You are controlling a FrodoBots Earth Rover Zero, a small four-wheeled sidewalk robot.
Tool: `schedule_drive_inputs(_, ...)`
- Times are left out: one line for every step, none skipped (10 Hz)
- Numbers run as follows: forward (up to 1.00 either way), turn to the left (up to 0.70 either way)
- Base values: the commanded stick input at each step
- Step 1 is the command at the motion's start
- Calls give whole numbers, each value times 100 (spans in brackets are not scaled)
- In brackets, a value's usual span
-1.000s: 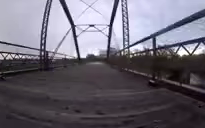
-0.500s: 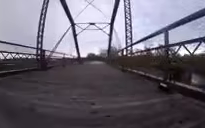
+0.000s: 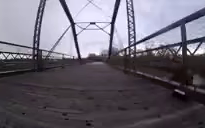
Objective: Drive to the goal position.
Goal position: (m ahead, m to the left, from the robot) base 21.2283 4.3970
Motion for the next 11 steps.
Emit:
schedule_drive_inputs(100,0)
schedule_drive_inputs(100,0)
schedule_drive_inputs(100,0)
schedule_drive_inputs(100,0)
schedule_drive_inputs(100,0)
schedule_drive_inputs(100,0)
schedule_drive_inputs(100,0)
schedule_drive_inputs(100,0)
schedule_drive_inputs(100,0)
schedule_drive_inputs(100,0)
schedule_drive_inputs(100,0)
